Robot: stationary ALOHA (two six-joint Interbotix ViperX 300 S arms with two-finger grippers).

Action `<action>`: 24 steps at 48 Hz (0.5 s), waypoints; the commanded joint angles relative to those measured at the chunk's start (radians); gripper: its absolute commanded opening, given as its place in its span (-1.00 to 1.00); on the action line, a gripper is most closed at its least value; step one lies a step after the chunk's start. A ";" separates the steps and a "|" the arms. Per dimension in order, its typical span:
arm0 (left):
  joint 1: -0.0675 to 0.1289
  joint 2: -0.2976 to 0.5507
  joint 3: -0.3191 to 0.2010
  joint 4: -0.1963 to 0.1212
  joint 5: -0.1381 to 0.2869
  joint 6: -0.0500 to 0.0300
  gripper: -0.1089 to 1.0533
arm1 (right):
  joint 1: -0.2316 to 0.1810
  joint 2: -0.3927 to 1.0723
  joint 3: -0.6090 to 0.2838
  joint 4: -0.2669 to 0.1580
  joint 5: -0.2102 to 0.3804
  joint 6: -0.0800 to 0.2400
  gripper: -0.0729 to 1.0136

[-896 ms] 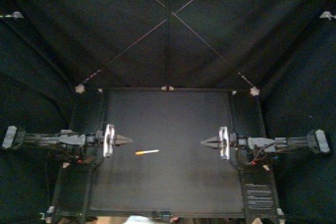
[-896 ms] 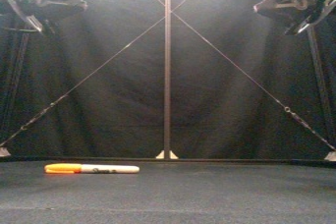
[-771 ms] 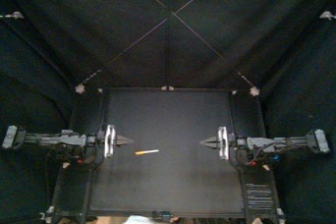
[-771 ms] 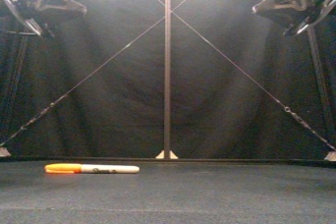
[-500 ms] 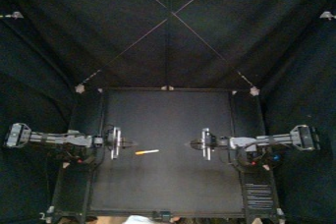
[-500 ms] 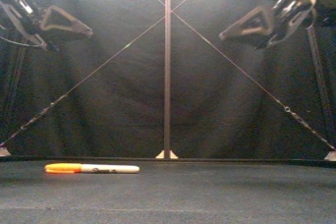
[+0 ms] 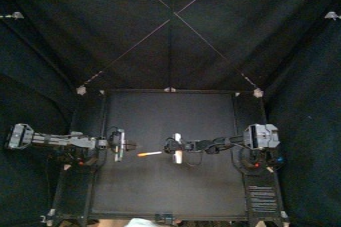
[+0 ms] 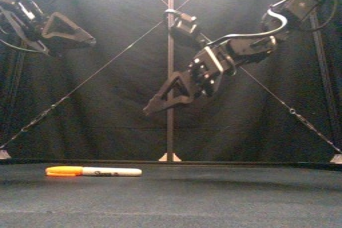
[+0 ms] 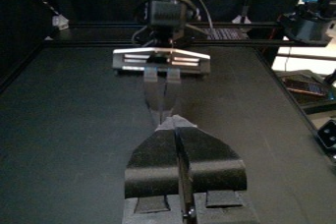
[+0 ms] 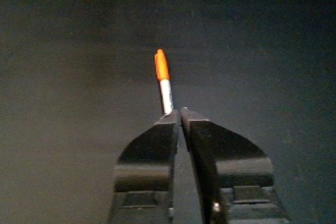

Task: Uncap the pen

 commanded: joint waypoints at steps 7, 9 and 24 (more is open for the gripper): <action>-0.002 0.002 -0.014 0.002 -0.008 0.0000 -0.16 | -0.005 0.040 -0.097 0.021 0.067 0.008 0.44; -0.002 0.000 -0.014 0.003 -0.009 0.0000 -0.13 | -0.003 0.046 -0.104 0.031 0.075 0.008 0.47; 0.003 0.002 -0.014 0.000 -0.009 0.0000 0.14 | -0.002 0.126 -0.167 0.063 0.166 0.008 0.52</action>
